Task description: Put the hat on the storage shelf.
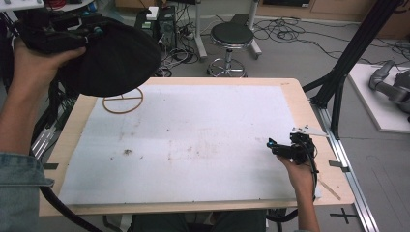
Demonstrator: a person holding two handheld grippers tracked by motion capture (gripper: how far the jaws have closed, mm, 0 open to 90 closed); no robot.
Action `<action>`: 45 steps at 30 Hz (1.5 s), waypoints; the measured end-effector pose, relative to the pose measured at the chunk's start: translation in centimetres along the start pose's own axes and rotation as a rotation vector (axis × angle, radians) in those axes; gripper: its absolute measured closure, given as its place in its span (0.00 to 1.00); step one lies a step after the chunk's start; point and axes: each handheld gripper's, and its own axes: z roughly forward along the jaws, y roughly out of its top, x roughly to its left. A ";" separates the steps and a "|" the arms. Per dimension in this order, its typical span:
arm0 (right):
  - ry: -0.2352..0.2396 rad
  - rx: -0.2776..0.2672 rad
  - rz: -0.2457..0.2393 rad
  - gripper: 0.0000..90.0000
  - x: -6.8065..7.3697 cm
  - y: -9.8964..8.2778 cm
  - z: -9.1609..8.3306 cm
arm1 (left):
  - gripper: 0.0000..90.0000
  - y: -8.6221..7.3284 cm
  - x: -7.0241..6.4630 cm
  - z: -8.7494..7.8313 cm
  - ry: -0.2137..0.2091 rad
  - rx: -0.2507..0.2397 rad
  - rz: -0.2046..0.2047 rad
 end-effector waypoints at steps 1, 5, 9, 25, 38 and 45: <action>0.001 0.002 0.002 0.12 0.0 0.0 0.0 | 0.74 0.1 0.2 -0.1 0.006 0.004 0.003; 0.001 0.002 0.000 0.12 0.0 0.0 0.0 | 0.74 0.3 1.0 -0.2 0.036 -0.001 0.013; 0.002 0.002 -0.002 0.12 0.0 0.0 0.1 | 0.74 0.3 1.8 -0.3 0.057 -0.006 0.008; 0.003 0.003 0.025 0.12 -0.6 -0.3 -0.3 | 0.74 0.7 4.6 -0.3 0.136 -0.014 0.020; 0.003 0.006 0.029 0.12 -0.8 -0.5 -0.4 | 0.74 -0.7 6.4 0.5 0.206 0.004 0.030; 0.005 0.005 0.028 0.12 -0.7 -0.5 -0.5 | 0.74 -1.7 7.1 1.0 0.228 0.039 0.024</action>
